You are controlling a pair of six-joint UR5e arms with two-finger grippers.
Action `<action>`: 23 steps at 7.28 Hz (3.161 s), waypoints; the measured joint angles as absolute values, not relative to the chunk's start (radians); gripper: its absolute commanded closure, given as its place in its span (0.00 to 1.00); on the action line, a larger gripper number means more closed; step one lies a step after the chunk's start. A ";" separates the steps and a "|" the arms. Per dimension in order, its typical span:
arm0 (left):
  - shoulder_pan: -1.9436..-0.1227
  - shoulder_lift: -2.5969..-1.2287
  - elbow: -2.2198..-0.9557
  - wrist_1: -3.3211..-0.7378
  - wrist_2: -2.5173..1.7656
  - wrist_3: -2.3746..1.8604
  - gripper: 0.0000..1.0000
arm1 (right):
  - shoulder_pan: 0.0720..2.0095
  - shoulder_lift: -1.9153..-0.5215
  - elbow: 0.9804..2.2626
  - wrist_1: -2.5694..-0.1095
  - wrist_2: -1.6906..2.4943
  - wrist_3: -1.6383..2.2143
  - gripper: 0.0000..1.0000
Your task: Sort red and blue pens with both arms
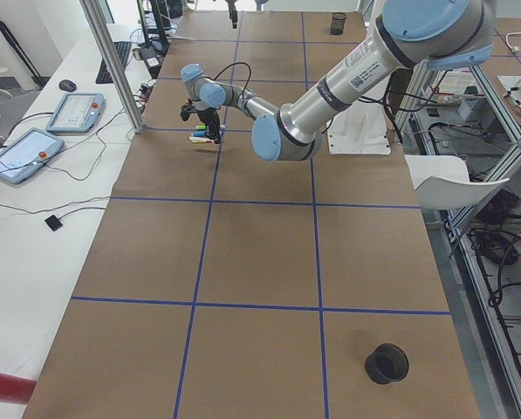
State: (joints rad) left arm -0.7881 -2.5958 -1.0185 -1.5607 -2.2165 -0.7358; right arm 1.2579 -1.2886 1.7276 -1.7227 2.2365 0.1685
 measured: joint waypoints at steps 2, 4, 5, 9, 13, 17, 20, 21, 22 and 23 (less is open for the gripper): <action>-0.811 -2.482 -1.241 -1.404 -2.218 -0.656 1.00 | 1.258 -1.289 1.730 -1.723 2.237 0.168 0.00; -0.846 -2.308 -1.530 -1.219 -2.215 -0.514 1.00 | 1.258 -1.289 1.733 -1.723 2.239 0.169 0.00; -0.865 -2.207 -1.685 -1.126 -2.212 -0.432 1.00 | 1.258 -1.289 1.735 -1.723 2.241 0.168 0.00; -0.927 -1.753 -2.150 -0.969 -2.182 -0.149 1.00 | 1.258 -1.295 1.736 -1.723 2.246 0.166 0.00; -1.056 -1.300 -2.338 -0.975 -2.082 0.186 1.00 | 1.258 -1.299 1.738 -1.723 2.246 0.166 0.00; -1.138 -0.996 -2.365 -0.975 -2.002 0.375 1.00 | 1.258 -1.302 1.742 -1.723 2.247 0.167 0.00; -1.138 -0.839 -2.336 -0.974 -1.898 0.451 1.00 | 1.255 -1.305 1.742 -1.723 2.250 0.167 0.00; -1.138 -0.810 -2.300 -0.983 -1.882 0.459 1.00 | 1.255 -1.307 1.742 -1.723 2.258 0.167 0.00; -1.136 -0.796 -2.248 -1.010 -1.876 0.462 1.00 | 1.253 -1.310 1.742 -1.723 2.267 0.167 0.00; -1.135 -0.788 -2.186 -1.069 -1.873 0.464 1.00 | 1.253 -1.312 1.744 -1.723 2.271 0.167 0.00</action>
